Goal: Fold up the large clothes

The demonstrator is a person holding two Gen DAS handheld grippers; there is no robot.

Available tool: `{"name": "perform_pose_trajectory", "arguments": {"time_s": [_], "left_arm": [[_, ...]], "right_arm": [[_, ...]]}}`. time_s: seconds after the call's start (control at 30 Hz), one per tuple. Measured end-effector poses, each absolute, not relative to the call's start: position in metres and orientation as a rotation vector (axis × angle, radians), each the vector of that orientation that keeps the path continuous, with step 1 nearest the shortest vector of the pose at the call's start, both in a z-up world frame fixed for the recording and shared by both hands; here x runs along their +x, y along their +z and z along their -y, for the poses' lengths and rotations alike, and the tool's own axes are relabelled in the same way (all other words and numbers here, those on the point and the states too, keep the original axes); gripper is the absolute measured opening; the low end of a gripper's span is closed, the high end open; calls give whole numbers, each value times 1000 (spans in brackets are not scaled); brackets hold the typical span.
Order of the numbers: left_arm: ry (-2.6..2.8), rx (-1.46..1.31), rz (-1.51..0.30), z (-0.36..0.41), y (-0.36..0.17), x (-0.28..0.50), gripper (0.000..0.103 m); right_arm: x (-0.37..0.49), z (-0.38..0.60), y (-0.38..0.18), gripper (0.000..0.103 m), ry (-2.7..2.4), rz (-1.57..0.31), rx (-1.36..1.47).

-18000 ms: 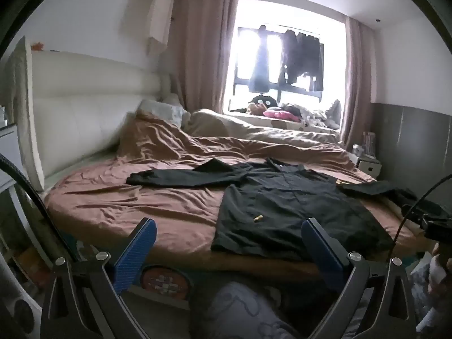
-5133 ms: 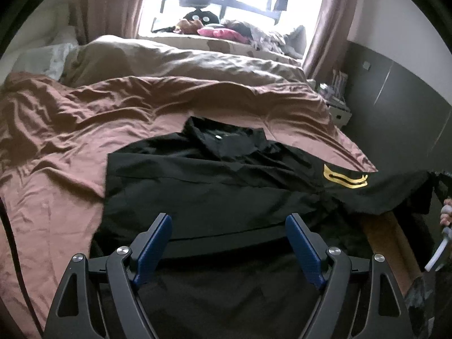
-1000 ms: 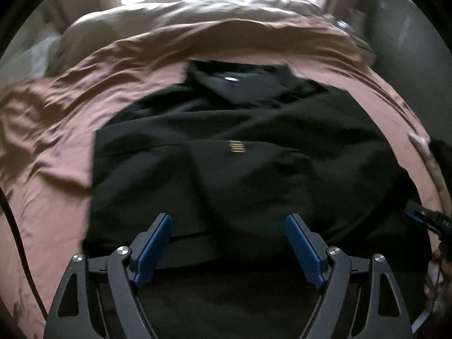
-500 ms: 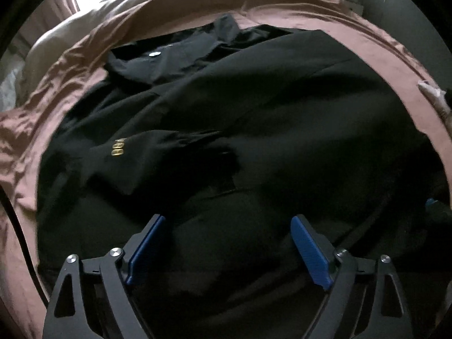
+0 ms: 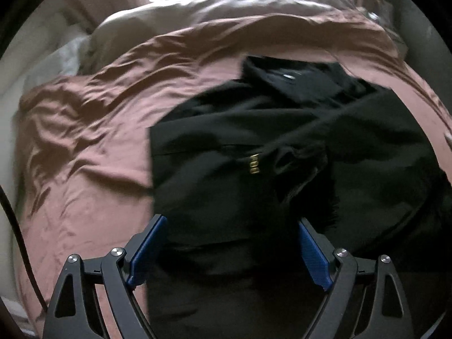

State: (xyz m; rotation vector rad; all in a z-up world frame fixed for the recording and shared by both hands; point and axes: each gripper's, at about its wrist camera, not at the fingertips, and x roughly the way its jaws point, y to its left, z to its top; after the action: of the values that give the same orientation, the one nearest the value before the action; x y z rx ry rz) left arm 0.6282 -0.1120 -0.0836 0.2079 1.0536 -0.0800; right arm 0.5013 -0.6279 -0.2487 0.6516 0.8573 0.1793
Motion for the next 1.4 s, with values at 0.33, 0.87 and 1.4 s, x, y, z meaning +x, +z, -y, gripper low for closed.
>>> {"name": "perform_pose_trajectory", "arguments": {"time_s": [0.33,0.87,1.4], "left_arm": [[-28,-7,-1078,29,-97,629,89],[-114,-144,-1104,17,-126,640,88],[-134,5,-985,48,-96,668,8]], "right_arm": [[507,629,-256,45,153,-885,652],[514,643,-257,44,149,-864,671],[535,661,-259,26,112,-862,669]]}}
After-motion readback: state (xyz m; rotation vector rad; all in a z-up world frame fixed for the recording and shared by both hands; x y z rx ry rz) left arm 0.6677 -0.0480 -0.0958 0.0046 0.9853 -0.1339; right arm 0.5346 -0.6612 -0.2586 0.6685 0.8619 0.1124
